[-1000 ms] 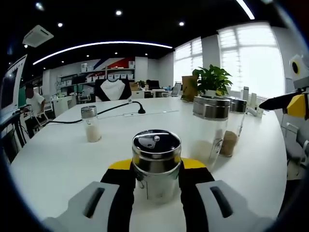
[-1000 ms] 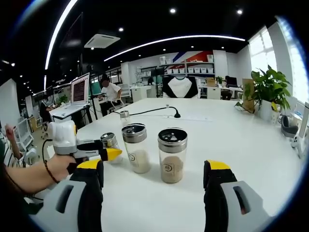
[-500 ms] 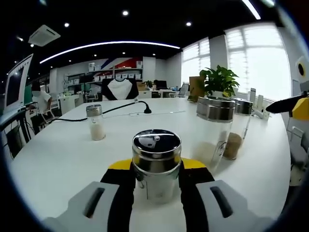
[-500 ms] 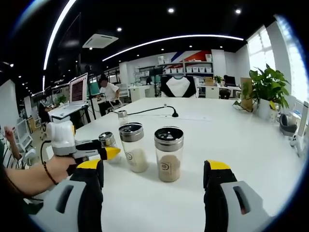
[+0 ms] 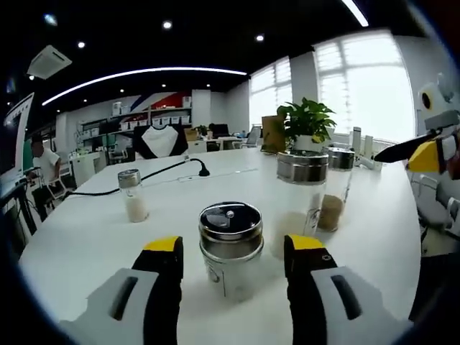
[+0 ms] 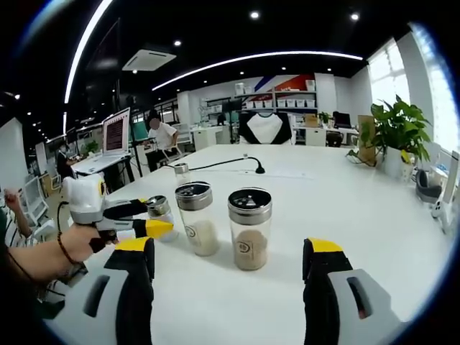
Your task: Rotate the seasoning bottle until the label or dispensing opening points toward the visible target arrow and the bottle remains upright within the marked orientation range
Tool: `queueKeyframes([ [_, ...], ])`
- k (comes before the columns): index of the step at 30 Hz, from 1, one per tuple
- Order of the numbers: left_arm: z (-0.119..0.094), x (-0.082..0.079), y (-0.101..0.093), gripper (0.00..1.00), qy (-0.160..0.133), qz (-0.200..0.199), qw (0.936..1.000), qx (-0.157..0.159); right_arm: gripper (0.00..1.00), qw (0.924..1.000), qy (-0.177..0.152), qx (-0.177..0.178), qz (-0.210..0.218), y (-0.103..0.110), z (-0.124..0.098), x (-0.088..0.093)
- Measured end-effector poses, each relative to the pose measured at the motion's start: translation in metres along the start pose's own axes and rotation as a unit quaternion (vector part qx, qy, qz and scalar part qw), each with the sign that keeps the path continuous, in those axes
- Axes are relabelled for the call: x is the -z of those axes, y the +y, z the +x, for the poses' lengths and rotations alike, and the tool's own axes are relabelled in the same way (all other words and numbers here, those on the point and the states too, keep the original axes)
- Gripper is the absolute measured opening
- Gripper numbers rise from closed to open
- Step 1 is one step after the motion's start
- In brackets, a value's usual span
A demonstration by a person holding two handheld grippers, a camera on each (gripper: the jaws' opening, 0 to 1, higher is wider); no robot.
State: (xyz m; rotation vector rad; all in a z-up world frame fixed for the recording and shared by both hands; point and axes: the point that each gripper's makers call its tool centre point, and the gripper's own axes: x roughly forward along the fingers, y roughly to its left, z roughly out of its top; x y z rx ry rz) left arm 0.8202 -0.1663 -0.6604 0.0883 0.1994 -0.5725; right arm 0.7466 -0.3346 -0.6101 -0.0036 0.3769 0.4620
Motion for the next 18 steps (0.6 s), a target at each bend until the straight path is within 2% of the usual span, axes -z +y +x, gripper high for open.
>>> queueKeyframes([
  [2, -0.001, -0.003, -0.002, 0.57, -0.004, 0.012, 0.9993, 0.035, 0.87, 1.0, 0.0, -0.004, -0.003, 0.002, 0.001, 0.0],
  [5, -0.003, -0.001, 0.001, 0.58, 0.003, 0.017, 0.9981, 0.06, 0.87, 1.0, -0.001, -0.007, -0.002, 0.005, 0.002, -0.001],
  [8, -0.004, 0.003, -0.005, 0.58, 0.022, 0.054, 0.9913, 0.118, 0.87, 1.0, -0.002, -0.009, -0.002, 0.007, 0.001, -0.002],
  [11, -0.003, 0.005, -0.007, 0.59, 0.032, 0.055, 0.9834, 0.17, 0.87, 1.0, -0.001, -0.008, -0.001, 0.006, 0.0, 0.0],
  [18, 0.0, 0.007, 0.003, 0.59, 0.055, 0.064, 0.9749, 0.206, 0.87, 1.0, -0.002, -0.003, -0.003, 0.003, -0.003, -0.001],
])
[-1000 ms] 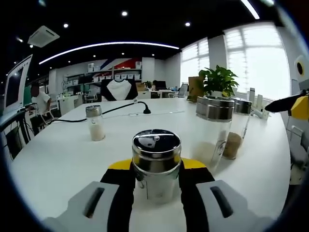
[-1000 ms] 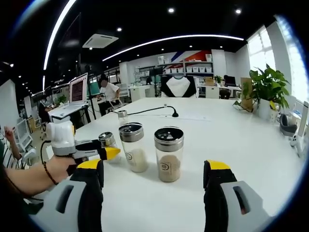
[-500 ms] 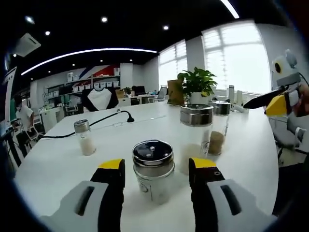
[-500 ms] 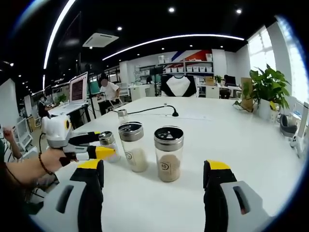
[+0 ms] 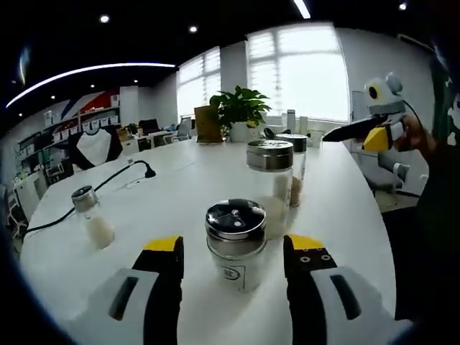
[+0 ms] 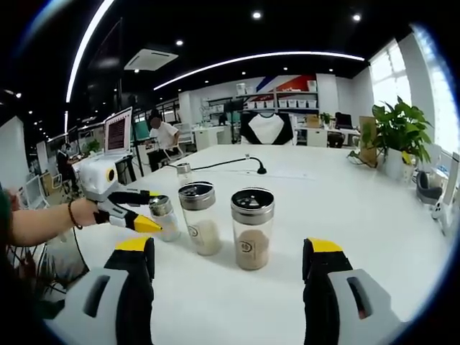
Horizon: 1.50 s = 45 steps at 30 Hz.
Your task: Rotate the seasoning bottle until the label or dispensing opening points toward the visible target arrow and the bottle remains upright within the marked orientation range
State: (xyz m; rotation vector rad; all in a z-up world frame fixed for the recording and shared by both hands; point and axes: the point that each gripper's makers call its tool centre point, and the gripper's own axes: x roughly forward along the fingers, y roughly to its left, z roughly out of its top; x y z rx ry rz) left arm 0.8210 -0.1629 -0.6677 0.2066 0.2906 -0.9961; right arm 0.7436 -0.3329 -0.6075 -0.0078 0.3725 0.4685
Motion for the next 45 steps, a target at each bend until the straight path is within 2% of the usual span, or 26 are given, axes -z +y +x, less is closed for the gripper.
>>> queueKeyframes([
  [3, 0.002, 0.001, -0.003, 0.6, 0.009, 0.016, 0.999, 0.041, 0.86, 1.0, 0.0, 0.003, -0.003, -0.002, -0.001, -0.001],
  [4, 0.002, 0.0, -0.002, 0.6, 0.009, 0.017, 0.9988, 0.044, 0.86, 1.0, -0.001, 0.003, -0.003, -0.003, -0.002, -0.001],
  [7, 0.004, 0.002, -0.013, 0.59, 0.023, 0.031, 0.9947, 0.095, 0.86, 1.0, -0.001, 0.004, -0.002, -0.002, -0.002, -0.001],
  [12, 0.009, 0.005, -0.016, 0.57, 0.031, 0.031, 0.9915, 0.123, 0.86, 1.0, 0.0, -0.002, -0.003, 0.002, -0.002, -0.001],
  [18, 0.013, 0.003, -0.014, 0.56, 0.028, 0.024, 0.99, 0.136, 0.86, 1.0, 0.0, -0.001, -0.004, 0.001, -0.002, -0.002],
  [21, 0.014, 0.002, -0.014, 0.5, 0.019, 0.023, 0.9896, 0.141, 0.86, 1.0, 0.0, -0.001, -0.005, 0.001, -0.002, -0.002],
  [22, 0.014, 0.003, -0.018, 0.5, 0.022, 0.012, 0.988, 0.152, 0.86, 1.0, 0.0, -0.001, -0.006, 0.001, -0.002, -0.003],
  [24, 0.015, 0.006, -0.019, 0.5, 0.032, 0.034, 0.9873, 0.152, 0.86, 1.0, 0.0, -0.002, -0.006, 0.001, -0.002, -0.003],
  [25, 0.015, 0.004, -0.02, 0.5, 0.027, 0.036, 0.9876, 0.15, 0.86, 1.0, 0.0, -0.001, -0.005, 0.001, -0.002, -0.003],
  [27, 0.016, 0.003, -0.019, 0.43, 0.023, 0.031, 0.9879, 0.15, 0.86, 1.0, -0.001, -0.001, -0.004, 0.001, -0.002, -0.003],
  [28, 0.015, 0.003, -0.023, 0.39, 0.023, 0.03, 0.986, 0.163, 0.86, 1.0, 0.0, -0.002, -0.004, 0.001, -0.001, -0.003],
  [29, 0.016, 0.002, -0.023, 0.38, 0.022, 0.032, 0.9865, 0.159, 0.86, 1.0, 0.0, -0.002, -0.005, 0.001, -0.001, -0.003],
  [30, 0.018, 0.001, -0.02, 0.37, 0.021, 0.061, 0.9856, 0.156, 0.86, 1.0, -0.001, -0.002, -0.006, 0.001, -0.001, -0.004],
  [31, 0.019, 0.002, -0.02, 0.37, 0.025, 0.064, 0.9857, 0.154, 0.86, 1.0, -0.001, -0.002, -0.006, 0.001, -0.001, -0.004],
  [45, 0.016, 0.005, -0.015, 0.36, 0.027, 0.053, 0.9881, 0.142, 0.86, 1.0, 0.003, -0.002, -0.003, 0.0, 0.004, -0.003],
])
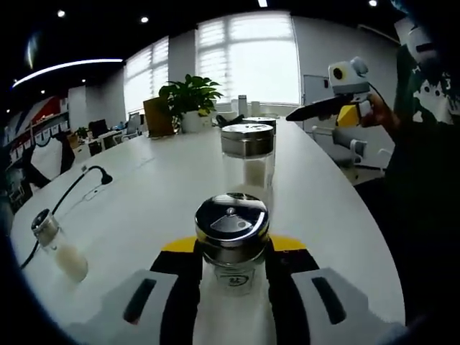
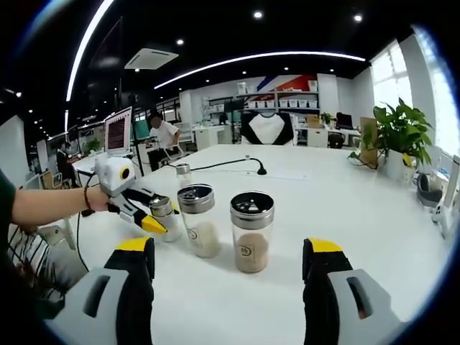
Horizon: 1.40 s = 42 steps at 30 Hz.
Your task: Rotate the seasoning bottle until the label or dispensing opening points toward the visible target arrow and the bottle remains upright within the marked orientation range
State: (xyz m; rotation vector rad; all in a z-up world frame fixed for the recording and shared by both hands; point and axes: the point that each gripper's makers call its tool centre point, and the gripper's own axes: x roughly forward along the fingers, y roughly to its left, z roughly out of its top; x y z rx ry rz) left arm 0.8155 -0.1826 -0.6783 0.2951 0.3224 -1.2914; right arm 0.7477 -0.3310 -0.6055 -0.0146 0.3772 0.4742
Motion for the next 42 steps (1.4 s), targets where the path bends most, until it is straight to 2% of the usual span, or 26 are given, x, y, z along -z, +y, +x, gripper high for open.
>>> queueKeyframes([
  [21, -0.003, 0.004, -0.002, 0.35, -0.013, -0.035, 0.9985, -0.041, 0.86, 1.0, 0.005, 0.001, 0.008, -0.003, -0.001, 0.007],
  [32, -0.002, 0.005, 0.0, 0.35, -0.004, -0.05, 0.9945, -0.092, 0.85, 0.9999, 0.008, -0.001, 0.008, -0.001, 0.0, 0.008],
  [34, -0.003, 0.007, 0.003, 0.35, -0.012, -0.057, 0.9934, -0.099, 0.85, 0.9999, 0.007, 0.0, 0.01, -0.002, 0.0, 0.008],
  [42, -0.001, 0.007, 0.008, 0.35, -0.017, -0.081, 0.9859, -0.145, 0.85, 1.0, 0.006, -0.001, 0.004, -0.001, 0.0, 0.007],
])
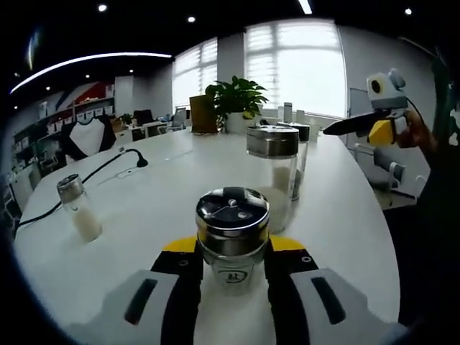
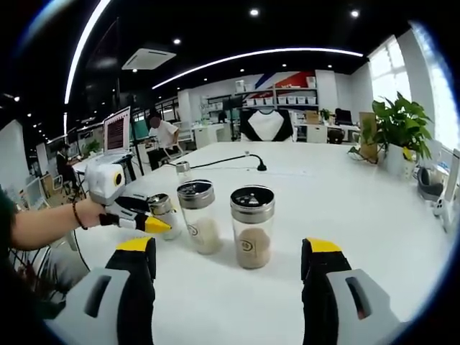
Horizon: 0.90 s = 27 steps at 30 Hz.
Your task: Rotate the seasoning bottle until the label or dispensing opening points toward the visible target arrow and the bottle remains upright within the marked orientation range
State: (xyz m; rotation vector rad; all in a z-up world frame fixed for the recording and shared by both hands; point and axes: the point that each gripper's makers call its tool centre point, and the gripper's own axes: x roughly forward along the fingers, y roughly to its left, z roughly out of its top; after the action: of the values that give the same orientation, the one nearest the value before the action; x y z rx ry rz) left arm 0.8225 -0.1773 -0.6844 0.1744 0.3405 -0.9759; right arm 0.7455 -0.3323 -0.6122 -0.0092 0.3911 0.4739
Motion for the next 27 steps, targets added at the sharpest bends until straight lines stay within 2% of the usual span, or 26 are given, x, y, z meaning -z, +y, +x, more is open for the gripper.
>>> queueKeyframes([
  [8, 0.0025, 0.002, 0.0058, 0.35, 0.0, -0.022, 0.9987, -0.045, 0.84, 1.0, 0.002, -0.002, 0.006, 0.0001, 0.0018, 0.0012],
  [14, 0.0022, 0.0025, 0.0063, 0.35, -0.01, -0.036, 0.9964, -0.076, 0.84, 1.0, 0.003, -0.002, 0.007, 0.0003, 0.0022, 0.0018],
  [27, 0.0008, 0.0042, 0.0093, 0.35, -0.022, -0.068, 0.9855, -0.154, 0.84, 1.0, -0.001, 0.0, 0.003, -0.0011, 0.0019, -0.0029],
])
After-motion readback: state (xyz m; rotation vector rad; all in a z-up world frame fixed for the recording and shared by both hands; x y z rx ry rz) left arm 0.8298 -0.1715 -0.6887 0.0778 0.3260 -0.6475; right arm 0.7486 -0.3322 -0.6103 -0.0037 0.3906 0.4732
